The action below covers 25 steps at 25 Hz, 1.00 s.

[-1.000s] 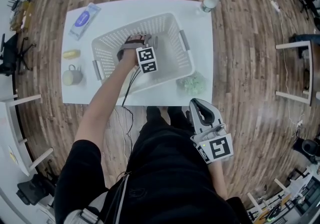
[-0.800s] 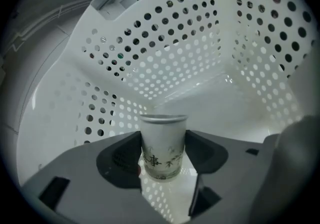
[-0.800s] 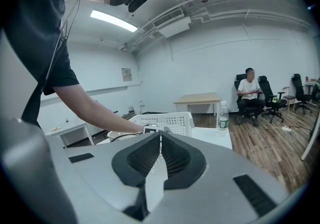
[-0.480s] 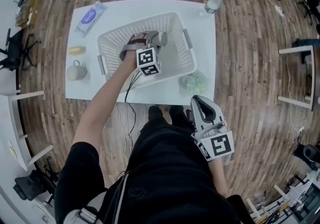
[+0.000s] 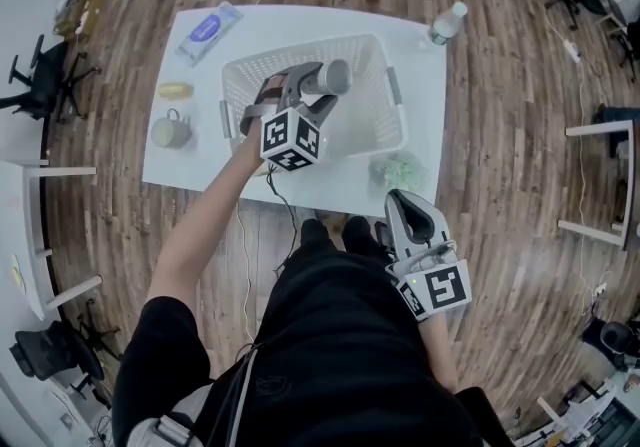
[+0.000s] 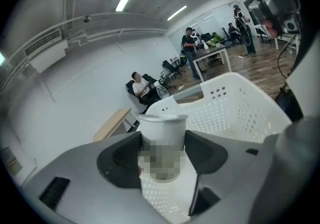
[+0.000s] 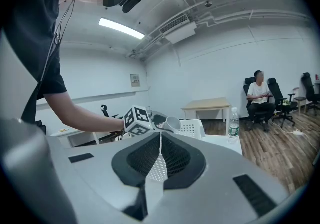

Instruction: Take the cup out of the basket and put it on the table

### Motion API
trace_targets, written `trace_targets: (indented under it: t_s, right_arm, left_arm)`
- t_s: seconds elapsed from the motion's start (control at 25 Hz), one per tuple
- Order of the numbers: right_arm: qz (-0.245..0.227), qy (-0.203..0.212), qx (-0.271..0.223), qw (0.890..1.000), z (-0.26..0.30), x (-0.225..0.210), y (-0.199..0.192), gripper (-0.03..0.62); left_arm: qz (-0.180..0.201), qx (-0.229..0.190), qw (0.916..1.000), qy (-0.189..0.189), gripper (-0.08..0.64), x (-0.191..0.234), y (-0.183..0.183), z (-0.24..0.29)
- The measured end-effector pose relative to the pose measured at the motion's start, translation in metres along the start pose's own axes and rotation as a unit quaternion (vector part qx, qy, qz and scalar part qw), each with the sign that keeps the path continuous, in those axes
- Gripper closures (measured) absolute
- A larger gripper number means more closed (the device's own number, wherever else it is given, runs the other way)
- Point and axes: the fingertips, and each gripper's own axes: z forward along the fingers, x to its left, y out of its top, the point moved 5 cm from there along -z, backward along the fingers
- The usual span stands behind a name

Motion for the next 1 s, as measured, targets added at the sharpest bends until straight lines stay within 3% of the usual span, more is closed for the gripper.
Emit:
trace_targets:
  t_s: [0.16, 0.32, 0.52, 0.64, 0.8, 1.0]
  right_arm:
    - [-0.005, 0.017, -0.005, 1.0, 0.003, 0.005, 0.004, 0.566]
    - [-0.009, 0.035, -0.009, 0.999, 0.008, 0.014, 0.006, 0.566]
    - [-0.013, 0.061, -0.013, 0.998, 0.012, 0.024, 0.008, 0.566]
    - [-0.015, 0.08, -0.014, 0.997, 0.018, 0.029, 0.011, 0.566]
    - [-0.019, 0.106, -0.013, 0.994, 0.03, 0.041, 0.012, 0.566]
    - [-0.026, 0.136, -0.009, 0.99, 0.043, 0.057, 0.012, 0.566]
  left_arm:
    - [-0.063, -0.043, 0.9962, 0.042, 0.287, 0.022, 0.019, -0.04]
    - [-0.127, -0.095, 0.984, 0.08, 0.287, 0.041, 0.033, -0.087]
    - [-0.222, -0.169, 0.9496, 0.143, 0.285, 0.056, 0.038, -0.151]
    - [-0.251, -0.192, 0.9304, 0.186, 0.285, 0.062, 0.035, -0.187]
    - [-0.276, -0.201, 0.9123, 0.226, 0.285, 0.06, 0.018, -0.227]
    - [-0.305, -0.18, 0.8845, 0.304, 0.285, 0.049, -0.022, -0.271]
